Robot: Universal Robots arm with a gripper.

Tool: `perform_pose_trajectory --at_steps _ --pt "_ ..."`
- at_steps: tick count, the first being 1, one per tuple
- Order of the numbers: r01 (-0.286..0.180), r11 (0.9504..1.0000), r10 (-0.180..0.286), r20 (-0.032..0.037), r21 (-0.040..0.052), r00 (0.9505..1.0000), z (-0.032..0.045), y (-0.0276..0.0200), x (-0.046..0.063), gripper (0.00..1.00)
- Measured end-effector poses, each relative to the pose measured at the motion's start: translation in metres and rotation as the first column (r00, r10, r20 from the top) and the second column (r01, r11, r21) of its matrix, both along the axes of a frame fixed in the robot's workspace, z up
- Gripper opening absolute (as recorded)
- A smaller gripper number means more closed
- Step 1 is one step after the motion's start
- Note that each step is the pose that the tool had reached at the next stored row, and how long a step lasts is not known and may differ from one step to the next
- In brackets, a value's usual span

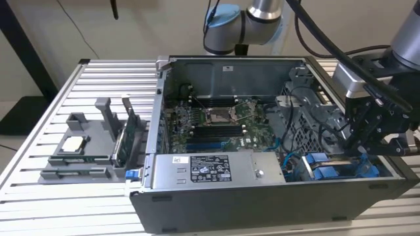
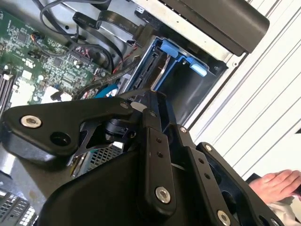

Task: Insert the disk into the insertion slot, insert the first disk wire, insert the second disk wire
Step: 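Insert the first disk wire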

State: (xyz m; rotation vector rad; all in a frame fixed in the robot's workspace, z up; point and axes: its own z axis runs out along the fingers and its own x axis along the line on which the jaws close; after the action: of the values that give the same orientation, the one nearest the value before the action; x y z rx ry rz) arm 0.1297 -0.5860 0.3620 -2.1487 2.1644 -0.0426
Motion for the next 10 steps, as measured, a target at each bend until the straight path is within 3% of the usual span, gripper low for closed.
perform_pose_trajectory --at_steps 10 --pt "0.000 1.0000 0.000 0.0000 0.0007 1.0000 -0.0098 0.0075 0.0091 0.19"
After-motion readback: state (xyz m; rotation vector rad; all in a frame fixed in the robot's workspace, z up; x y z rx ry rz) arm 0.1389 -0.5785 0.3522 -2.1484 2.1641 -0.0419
